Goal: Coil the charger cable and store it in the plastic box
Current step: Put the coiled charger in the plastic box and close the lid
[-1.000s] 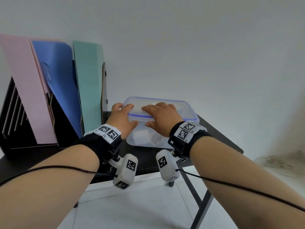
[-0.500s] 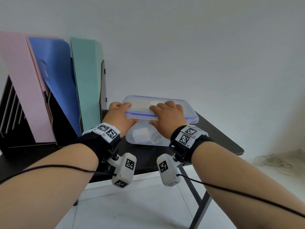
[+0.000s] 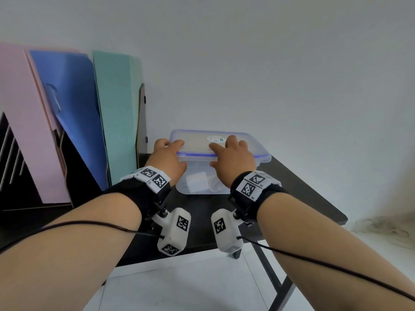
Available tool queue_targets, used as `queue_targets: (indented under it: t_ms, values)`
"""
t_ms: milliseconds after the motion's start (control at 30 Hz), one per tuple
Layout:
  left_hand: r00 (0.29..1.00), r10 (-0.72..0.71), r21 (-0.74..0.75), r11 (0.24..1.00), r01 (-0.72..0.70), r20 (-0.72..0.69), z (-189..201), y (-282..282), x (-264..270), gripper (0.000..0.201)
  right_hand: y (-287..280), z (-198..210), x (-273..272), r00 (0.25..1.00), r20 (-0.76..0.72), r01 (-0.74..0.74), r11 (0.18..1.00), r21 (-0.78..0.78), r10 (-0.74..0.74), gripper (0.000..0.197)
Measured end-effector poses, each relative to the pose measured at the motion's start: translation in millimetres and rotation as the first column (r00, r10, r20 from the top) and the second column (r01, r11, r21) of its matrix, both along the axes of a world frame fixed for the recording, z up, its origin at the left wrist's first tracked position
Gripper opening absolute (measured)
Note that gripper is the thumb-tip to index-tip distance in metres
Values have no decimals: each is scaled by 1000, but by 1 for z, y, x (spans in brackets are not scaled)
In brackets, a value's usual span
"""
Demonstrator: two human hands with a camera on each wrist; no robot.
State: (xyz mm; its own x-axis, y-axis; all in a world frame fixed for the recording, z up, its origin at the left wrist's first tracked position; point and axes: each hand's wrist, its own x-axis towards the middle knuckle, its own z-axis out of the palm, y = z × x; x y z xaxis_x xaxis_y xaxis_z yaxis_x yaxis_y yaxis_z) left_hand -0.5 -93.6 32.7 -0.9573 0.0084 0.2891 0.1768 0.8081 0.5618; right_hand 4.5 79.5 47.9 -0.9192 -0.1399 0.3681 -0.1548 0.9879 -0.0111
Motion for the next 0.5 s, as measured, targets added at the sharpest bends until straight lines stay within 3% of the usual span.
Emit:
queue_targets:
  t_ms: [500]
  values:
    - [998, 23, 32, 999, -25, 52, -2, 6, -66, 69, 4, -3, -88, 1000, 3, -30, 998, -64, 30, 47]
